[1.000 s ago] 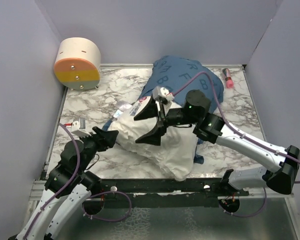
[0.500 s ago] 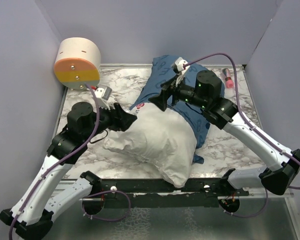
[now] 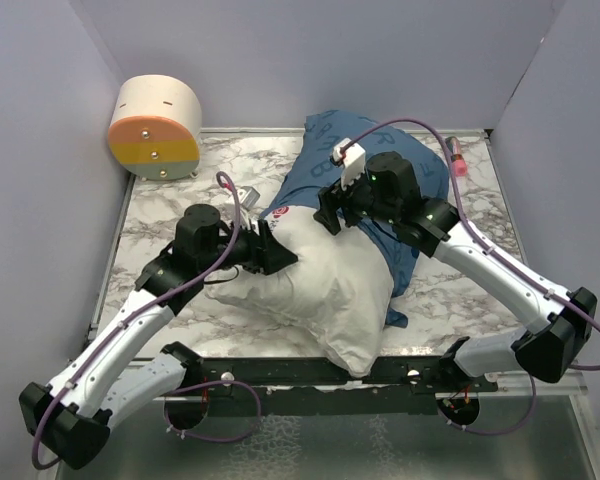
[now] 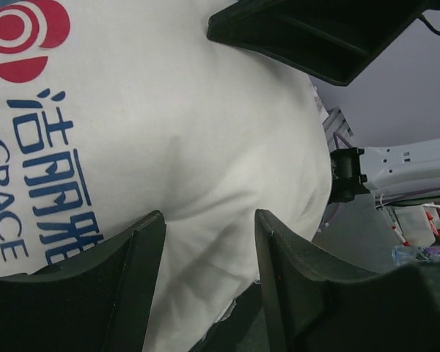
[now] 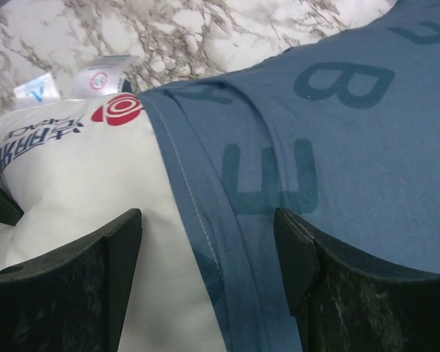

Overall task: Put the pillow into the pillowcase
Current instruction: Stuff the pillow into the pillowcase.

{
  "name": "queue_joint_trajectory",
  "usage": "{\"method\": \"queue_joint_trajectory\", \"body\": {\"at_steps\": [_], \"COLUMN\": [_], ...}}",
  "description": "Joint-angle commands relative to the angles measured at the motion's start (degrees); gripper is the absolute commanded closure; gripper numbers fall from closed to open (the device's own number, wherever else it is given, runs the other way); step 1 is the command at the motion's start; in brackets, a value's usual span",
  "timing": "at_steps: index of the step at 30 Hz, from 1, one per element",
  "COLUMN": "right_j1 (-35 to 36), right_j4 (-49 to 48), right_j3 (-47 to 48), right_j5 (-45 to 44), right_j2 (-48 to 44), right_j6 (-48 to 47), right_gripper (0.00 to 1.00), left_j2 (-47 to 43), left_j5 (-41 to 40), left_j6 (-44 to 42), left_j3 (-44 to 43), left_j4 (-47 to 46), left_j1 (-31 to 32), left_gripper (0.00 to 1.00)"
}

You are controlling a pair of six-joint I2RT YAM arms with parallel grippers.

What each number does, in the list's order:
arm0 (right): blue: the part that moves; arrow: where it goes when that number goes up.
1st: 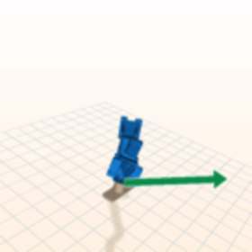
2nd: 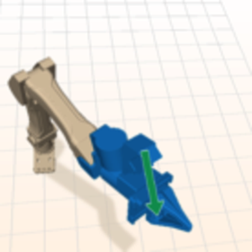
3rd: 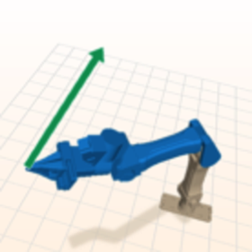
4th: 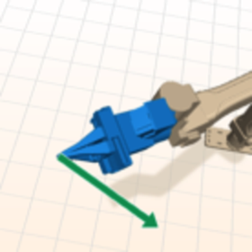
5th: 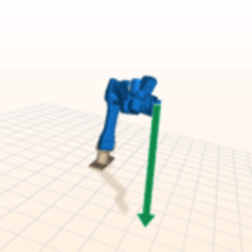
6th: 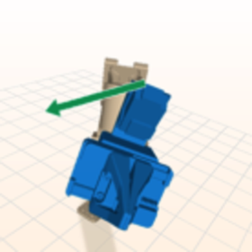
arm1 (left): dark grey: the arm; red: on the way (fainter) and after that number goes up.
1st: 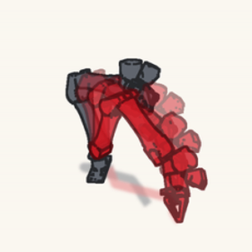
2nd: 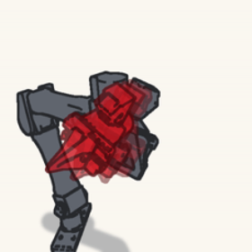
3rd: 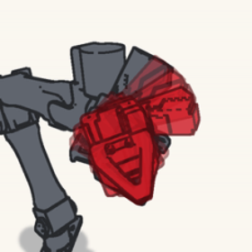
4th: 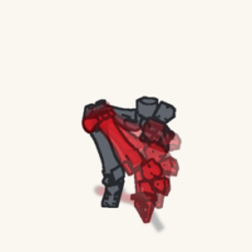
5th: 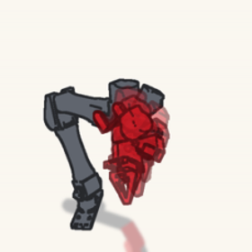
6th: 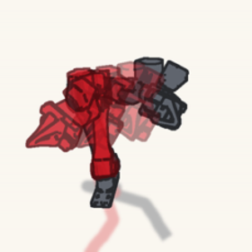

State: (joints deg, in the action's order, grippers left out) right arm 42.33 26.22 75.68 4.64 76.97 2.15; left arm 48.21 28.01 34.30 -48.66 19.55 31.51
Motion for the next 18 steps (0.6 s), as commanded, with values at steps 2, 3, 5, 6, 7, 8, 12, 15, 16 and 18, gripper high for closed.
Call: {"method": "queue_joint_trajectory", "body": {"at_steps": [2, 3, 5, 6, 7, 8, 12, 15, 16, 18], "right_j1": [0.4, 0.4, 0.4, 0.5, 0.6, 0.6, 0.7, 0.7, 0.7, 0.7], "right_j4": [4.4, 4.5, 4.4, 4.2, 4.0, 3.7, 2.9, 2.3, 2.0, -0.3], "right_j3": [3.2, 3.5, 4.1, 4.2, 4.3, 4.4, 4.8, 4.8, 4.6, 3.5], "right_j5": [-9.4, -10.5, -13.2, -14.8, -16.6, -18.0, -21.2, -19.6, -16.9, -7.6], "right_j2": [4.4, 5.0, 6.1, 6.5, 6.8, 7.0, 6.8, 6.5, 6.4, 5.6], "right_j6": [-2.9, -3.3, -4.1, -4.2, -4.4, -4.6, -5.4, -5.8, -5.9, -4.6], "right_gripper": [0.31, 0.33, 0.41, 0.46, 0.53, 0.58, 0.72, 0.84, 0.88, 0.95], "left_j2": [5.7, 6.5, 7.9, 8.5, 8.9, 9.5, 11.6, 14.2, 14.7, 15.7], "left_j5": [-3.8, -4.8, -6.0, -6.7, -7.4, -8.2, -11.5, -11.4, -11.0, -10.1], "left_j6": [-3.2, -3.6, -4.6, -4.9, -5.5, -6.2, -8.0, -8.9, -9.0, -9.5], "left_j3": [2.2, 2.2, 2.2, 2.2, 2.4, 2.7, 4.9, 6.2, 7.2, 8.8], "left_j4": [-4.6, -5.2, -6.9, -7.7, -8.6, -9.2, -13.1, -17.3, -20.7, -27.7], "left_j1": [-0.1, -0.2, -0.1, -0.1, -0.1, -0.1, -0.2, -0.1, -0.1, -0.1], "left_gripper": [0.45, 0.45, 0.46, 0.46, 0.48, 0.51, 0.59, 0.63, 0.65, 0.69]}}
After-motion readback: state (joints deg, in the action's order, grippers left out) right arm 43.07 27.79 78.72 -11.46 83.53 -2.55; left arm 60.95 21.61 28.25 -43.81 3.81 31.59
